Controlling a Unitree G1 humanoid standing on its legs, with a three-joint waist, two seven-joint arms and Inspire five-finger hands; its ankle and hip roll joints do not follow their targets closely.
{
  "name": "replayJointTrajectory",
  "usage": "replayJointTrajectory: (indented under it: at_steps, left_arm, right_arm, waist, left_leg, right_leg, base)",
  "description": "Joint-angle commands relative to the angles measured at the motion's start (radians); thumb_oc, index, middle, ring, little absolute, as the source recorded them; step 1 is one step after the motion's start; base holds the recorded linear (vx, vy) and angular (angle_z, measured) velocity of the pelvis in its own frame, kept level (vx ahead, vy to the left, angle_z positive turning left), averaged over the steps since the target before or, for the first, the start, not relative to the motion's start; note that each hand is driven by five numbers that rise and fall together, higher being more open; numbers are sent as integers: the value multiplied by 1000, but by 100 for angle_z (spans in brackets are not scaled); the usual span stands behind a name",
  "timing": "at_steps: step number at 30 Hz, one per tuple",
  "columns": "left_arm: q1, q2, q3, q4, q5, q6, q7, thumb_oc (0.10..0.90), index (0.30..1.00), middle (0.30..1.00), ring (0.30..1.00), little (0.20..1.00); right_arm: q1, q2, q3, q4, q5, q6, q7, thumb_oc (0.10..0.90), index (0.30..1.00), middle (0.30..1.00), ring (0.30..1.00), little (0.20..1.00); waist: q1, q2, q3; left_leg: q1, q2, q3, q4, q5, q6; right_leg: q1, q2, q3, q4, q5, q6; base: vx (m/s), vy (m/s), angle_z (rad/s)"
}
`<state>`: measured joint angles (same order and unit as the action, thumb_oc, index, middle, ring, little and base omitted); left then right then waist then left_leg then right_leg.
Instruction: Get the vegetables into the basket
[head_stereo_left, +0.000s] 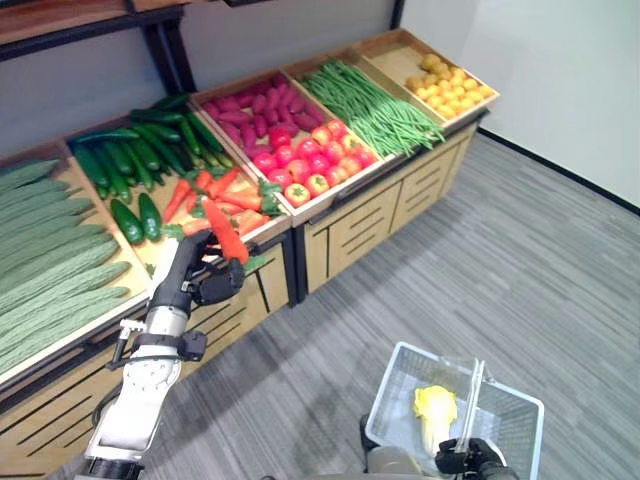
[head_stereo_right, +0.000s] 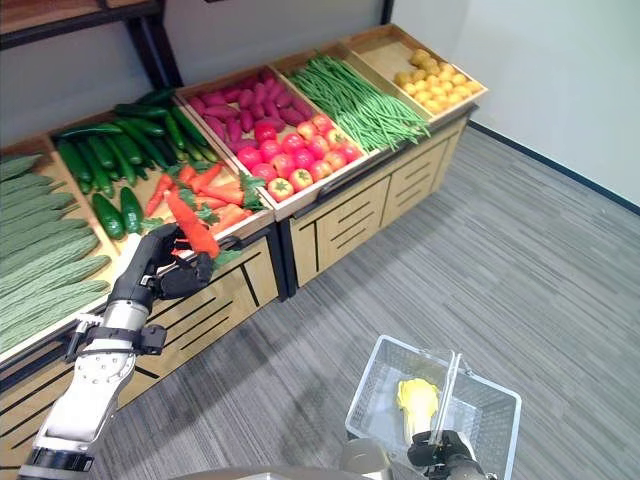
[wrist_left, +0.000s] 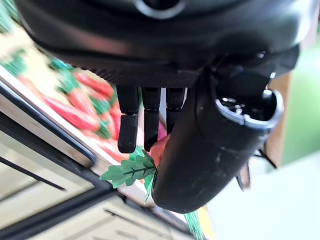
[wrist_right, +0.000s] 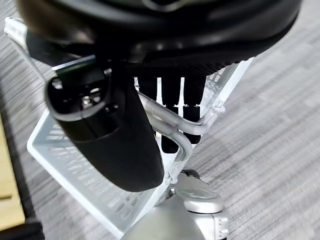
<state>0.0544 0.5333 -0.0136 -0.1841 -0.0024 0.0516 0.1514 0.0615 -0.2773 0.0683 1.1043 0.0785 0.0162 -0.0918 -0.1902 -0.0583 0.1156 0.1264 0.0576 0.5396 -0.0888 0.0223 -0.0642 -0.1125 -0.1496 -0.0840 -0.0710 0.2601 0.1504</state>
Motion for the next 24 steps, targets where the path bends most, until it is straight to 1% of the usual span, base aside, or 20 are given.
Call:
replayJointTrajectory:
  at_steps: [1, 2, 3, 5, 6, 7, 10, 11, 12, 14, 16, 17, 18, 20, 22, 24]
  left_arm:
    - [-122, 37, 11, -114, -18, -106, 42, 400, 300, 300, 300, 300]
    - [-117, 38, 14, -115, -14, -105, 40, 400, 300, 300, 300, 300]
    - [-110, 39, 22, -118, -7, -104, 41, 400, 300, 300, 300, 300]
    - [-95, 39, 33, -123, 1, -104, 40, 400, 300, 300, 300, 300]
    - [-78, 36, 52, -127, 12, -101, 41, 400, 300, 300, 300, 300]
    - [-68, 34, 59, -128, 19, -98, 39, 400, 300, 300, 300, 300]
    - [-59, 34, 57, -130, 21, -98, 37, 400, 300, 300, 300, 300]
    - [-60, 27, 50, -126, 15, -96, 33, 400, 300, 300, 300, 300]
    - [-61, 26, 50, -125, 15, -96, 33, 400, 300, 300, 300, 300]
    - [-76, 13, 31, -111, 9, -95, 26, 400, 300, 300, 300, 300]
    - [-84, 9, 22, -108, 2, -97, 27, 400, 300, 300, 300, 300]
    - [-85, 8, 21, -107, 2, -97, 28, 400, 300, 300, 300, 300]
    - [-88, 6, 19, -104, -2, -95, 28, 400, 300, 300, 300, 300]
    - [-93, 3, 10, -100, -16, -95, 29, 400, 300, 300, 300, 300]
    - [-103, 2, 4, -96, -22, -97, 31, 400, 300, 300, 300, 300]
    - [-116, 2, -3, -90, -24, -98, 31, 400, 300, 300, 300, 300]
  right_arm:
    - [6, -43, 25, 5, 2, -15, -44, 400, 300, 300, 300, 300]
    - [4, -41, 28, 3, -2, -14, -43, 400, 300, 300, 300, 300]
    - [-5, -41, 32, 4, -10, -12, -44, 400, 300, 300, 300, 300]
    - [-16, -44, 38, -2, -19, -10, -42, 400, 300, 300, 300, 300]
    - [-25, -48, 46, -4, -33, -6, -41, 400, 300, 300, 300, 300]
    - [-27, -47, 54, -5, -39, -3, -38, 400, 300, 300, 300, 300]
    - [-26, -50, 53, -10, -42, -1, -38, 400, 300, 300, 300, 300]
    - [-20, -55, 43, -13, -38, 0, -41, 400, 300, 300, 300, 300]
    - [-20, -55, 43, -14, -38, 0, -41, 400, 300, 300, 300, 300]
    - [-11, -66, 34, -5, -29, -2, -46, 400, 300, 300, 300, 300]
    - [-8, -73, 32, -4, -28, -1, -46, 400, 300, 300, 300, 300]
    - [-8, -74, 31, -4, -28, -1, -46, 400, 300, 300, 300, 300]
    - [-8, -82, 25, -2, -28, -1, -45, 400, 300, 300, 300, 300]
    - [-7, -90, 12, 0, -22, 0, -48, 400, 300, 300, 300, 300]
    - [-9, -96, 6, 1, -17, -2, -49, 400, 300, 300, 300, 300]
    - [-11, -104, 2, 9, -13, -3, -50, 400, 300, 300, 300, 300]
  waist:
    - [25, 40, -13]
    - [27, 41, -15]
    - [38, 45, -21]
    - [47, 40, -24]
    - [59, 35, -25]
    - [62, 33, -24]
    - [60, 35, -18]
    - [53, 38, -18]
    - [53, 39, -18]
    - [48, 55, -22]
    - [45, 64, -21]
    - [46, 66, -21]
    - [41, 77, -20]
    - [37, 89, -15]
    - [37, 96, -10]
    - [35, 100, -3]
  left_leg:
    - [-13, 15, 6, 2, -24, 0]
    - [-12, 17, 15, 2, -22, -2]
    - [0, 23, 24, 2, -42, -9]
    - [7, 21, 58, 2, -42, -7]
    - [13, 22, 101, 2, -38, -4]
    - [17, 23, 113, 2, -36, -4]
    - [25, 25, 120, 2, -37, -7]
    - [26, 24, 112, 2, -43, -7]
    - [26, 24, 112, 2, -43, -7]
    - [30, 28, 117, 5, -42, -16]
    - [31, 32, 120, 8, -38, -21]
    - [32, 33, 120, 8, -38, -22]
    - [33, 36, 125, 9, -35, -26]
    - [33, 41, 131, 13, -31, -31]
    - [29, 48, 133, 21, -29, -37]
    - [19, 66, 139, 58, -36, -49]
  right_leg:
    - [-49, -125, -312, 186, -56, 79]
    - [-45, -139, -358, 190, -58, 74]
    - [-35, -154, -398, 199, -70, 89]
    - [-28, -170, -457, 216, -63, 89]
    - [-21, -175, -514, 221, -64, 89]
    - [-23, -169, -519, 218, -67, 85]
    - [-41, -161, -501, 226, -60, 87]
    - [-37, -146, -479, 190, -75, 78]
    - [-36, -145, -480, 188, -74, 78]
    - [-8, -118, -475, 133, -84, 65]
    - [2, -106, -469, 119, -94, 60]
    - [3, -105, -469, 118, -94, 59]
    - [8, -92, -462, 114, -108, 52]
    - [7, -84, -457, 122, -126, 44]
    - [7, -79, -455, 127, -138, 38]
    - [8, -74, -452, 128, -151, 28]
  base:
    - [-89, 32, -85]
    - [7, 59, -76]
    - [53, 58, -61]
    - [32, 44, -70]
    - [11, -4, -76]
    - [36, -33, -70]
    - [55, -66, -54]
    - [37, -66, -47]
    - [73, -123, -29]
    - [82, -93, -13]
    - [62, -68, -3]
    - [77, -73, -1]
    - [83, -77, -2]
    - [91, -81, -4]
    - [63, -87, -4]
    - [70, -113, -6]
